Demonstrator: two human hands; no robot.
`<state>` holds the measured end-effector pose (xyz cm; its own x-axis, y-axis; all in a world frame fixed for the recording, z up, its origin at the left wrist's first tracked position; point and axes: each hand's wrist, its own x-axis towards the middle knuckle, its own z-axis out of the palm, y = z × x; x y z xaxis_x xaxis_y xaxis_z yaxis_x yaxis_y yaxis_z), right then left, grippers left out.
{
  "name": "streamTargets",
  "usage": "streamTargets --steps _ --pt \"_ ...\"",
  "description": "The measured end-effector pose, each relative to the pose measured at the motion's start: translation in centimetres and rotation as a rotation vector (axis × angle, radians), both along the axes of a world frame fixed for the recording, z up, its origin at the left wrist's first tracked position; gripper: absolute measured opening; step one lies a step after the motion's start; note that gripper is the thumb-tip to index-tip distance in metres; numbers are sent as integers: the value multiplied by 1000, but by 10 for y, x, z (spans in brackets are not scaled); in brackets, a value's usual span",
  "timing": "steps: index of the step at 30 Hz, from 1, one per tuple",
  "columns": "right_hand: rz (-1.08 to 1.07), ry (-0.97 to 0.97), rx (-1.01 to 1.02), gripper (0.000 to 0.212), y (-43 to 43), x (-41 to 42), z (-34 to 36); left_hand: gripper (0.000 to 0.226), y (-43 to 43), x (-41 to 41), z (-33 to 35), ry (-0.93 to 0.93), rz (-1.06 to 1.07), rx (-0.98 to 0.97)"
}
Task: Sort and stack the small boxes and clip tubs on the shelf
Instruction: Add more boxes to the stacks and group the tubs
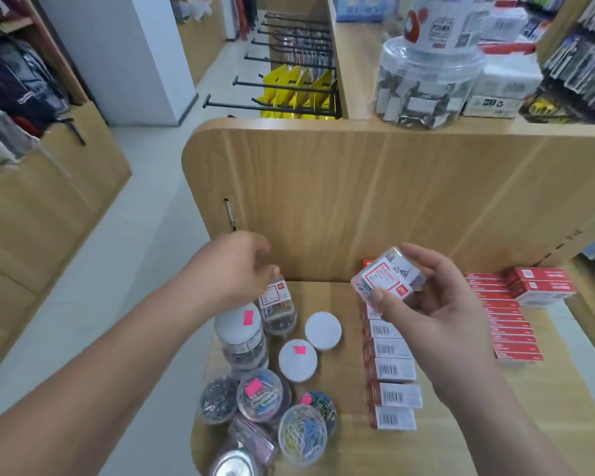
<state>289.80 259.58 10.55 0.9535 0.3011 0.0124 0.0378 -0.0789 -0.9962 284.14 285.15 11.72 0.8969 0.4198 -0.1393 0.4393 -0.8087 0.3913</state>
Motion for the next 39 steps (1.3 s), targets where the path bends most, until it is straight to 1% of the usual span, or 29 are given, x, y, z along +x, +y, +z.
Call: streamTargets --steps 1,2,4,6,10,12,13,15,17,19,21,22,25,27,29,31,33,35,37,38,39 --pt "-6 -15 -43 53 -2 2 -4 25 -1 5 -4 32 -36 35" --pt "-1 -17 -81 53 -4 3 -7 27 -8 9 -6 38 -99 24" --pt "11 -2 -100 52 -7 2 -13 29 -32 13 -8 18 -278 -12" --pt "12 7 -105 54 -10 -1 -18 29 -57 17 -13 34 -414 43" --pt "4 -33 -115 53 -22 -6 -22 15 -92 30 -32 241 -434 222" --pt "-4 -39 -104 52 -30 -7 -24 14 -102 36 -44 346 -444 322" --pt "-18 -35 -99 51 -35 -8 -24 17 -106 37 -50 381 -444 362" --pt "-64 -31 -82 51 -49 -7 -27 24 -109 39 -63 418 -436 432" --pt "-126 -30 -87 48 -69 -5 -34 23 -112 40 -72 389 -414 446" --pt "-190 -28 -174 44 -93 -3 -45 16 -114 45 -77 336 -368 388" --pt "-201 -22 -336 40 -116 -5 -58 13 -115 52 -80 280 -311 283" --pt "-183 -5 -421 39 -124 -8 -65 12 -115 55 -80 257 -287 250" --pt "-86 96 -632 38 -140 -20 -90 21 -117 60 -83 155 -243 232" --pt "-24 160 -666 35 -144 -31 -107 20 -120 55 -84 72 -217 213" --pt "25 164 -679 35 -144 -39 -119 18 -122 41 -79 -30 -187 168" --pt "54 120 -729 39 -143 -42 -122 22 -120 21 -68 -130 -152 109" --pt "77 31 -844 47 -143 -46 -118 24 -117 -5 -60 -226 -97 67" --pt "51 -92 -921 44 -139 -48 -105 25 -114 -32 -50 -312 -4 -30" --pt "36 -233 -858 36 -127 -47 -88 26 -117 -50 -41 -330 97 -204" --pt "52 -297 -792 30 -118 -46 -80 25 -119 -54 -40 -312 117 -264" --pt "90 -347 -718 25 -106 -47 -74 23 -122 -57 -41 -292 113 -282"
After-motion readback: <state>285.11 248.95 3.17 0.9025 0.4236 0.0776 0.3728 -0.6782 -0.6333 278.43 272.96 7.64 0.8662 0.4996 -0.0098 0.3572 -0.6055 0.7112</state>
